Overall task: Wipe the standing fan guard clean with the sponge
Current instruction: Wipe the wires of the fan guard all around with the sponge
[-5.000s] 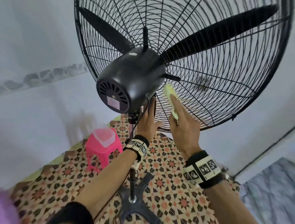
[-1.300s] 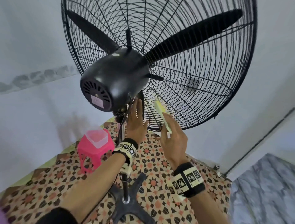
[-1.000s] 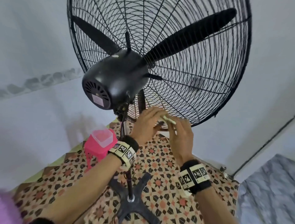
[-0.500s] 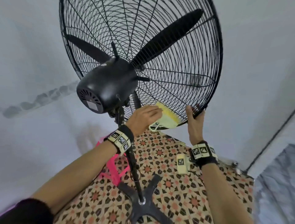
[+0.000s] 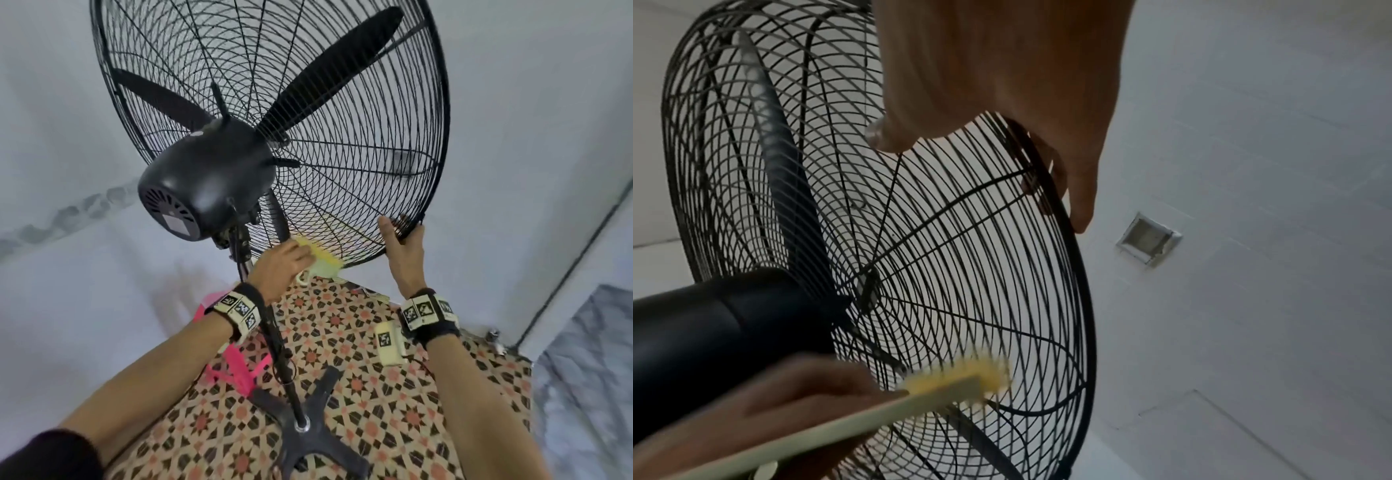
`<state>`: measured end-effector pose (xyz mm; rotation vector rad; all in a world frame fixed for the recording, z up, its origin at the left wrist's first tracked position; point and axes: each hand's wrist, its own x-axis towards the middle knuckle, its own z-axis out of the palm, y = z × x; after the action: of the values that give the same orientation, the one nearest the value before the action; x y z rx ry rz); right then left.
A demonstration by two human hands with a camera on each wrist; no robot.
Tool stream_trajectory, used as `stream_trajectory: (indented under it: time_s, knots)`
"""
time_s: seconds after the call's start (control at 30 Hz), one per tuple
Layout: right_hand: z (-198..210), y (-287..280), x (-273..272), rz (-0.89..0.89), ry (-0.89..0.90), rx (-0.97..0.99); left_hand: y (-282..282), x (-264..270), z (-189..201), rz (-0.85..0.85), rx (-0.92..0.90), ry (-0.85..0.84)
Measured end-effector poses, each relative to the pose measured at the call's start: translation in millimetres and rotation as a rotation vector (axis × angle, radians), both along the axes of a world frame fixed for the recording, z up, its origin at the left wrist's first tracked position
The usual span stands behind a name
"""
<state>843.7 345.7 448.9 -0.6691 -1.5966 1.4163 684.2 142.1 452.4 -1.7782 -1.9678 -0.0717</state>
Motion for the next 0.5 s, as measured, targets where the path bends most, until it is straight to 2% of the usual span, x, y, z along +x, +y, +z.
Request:
stream_trajectory:
  time_s: [0.07,0.17,0.23,0.3,0.37,0.47,0.5]
  knots:
    - [1,0,0,0.000,-0.015,0.020,-6,2,2,0.010,0.040,-0.014]
    - [-1,-4,-1,0.000,-0.020,0.016,4,11,15,-0.071,0.162,0.007]
    - [0,-6,0,-0.004,-0.009,0.014,13,18,23,-0.098,0.162,0.105]
    - [-2,-4,2,-0.003,-0.012,0.005,18,17,21,-0.066,0.110,0.112]
    - [-4,0,3,0.000,-0.026,0.011,14,13,14,0.021,0.017,0.035]
    - [-3,-1,1,-0.001,-0.038,0.014,4,6,20,0.253,-0.159,-0.200]
    - [-3,-2,1,0.000,-0.035,0.014,3,8,23,0.263,-0.187,-0.281]
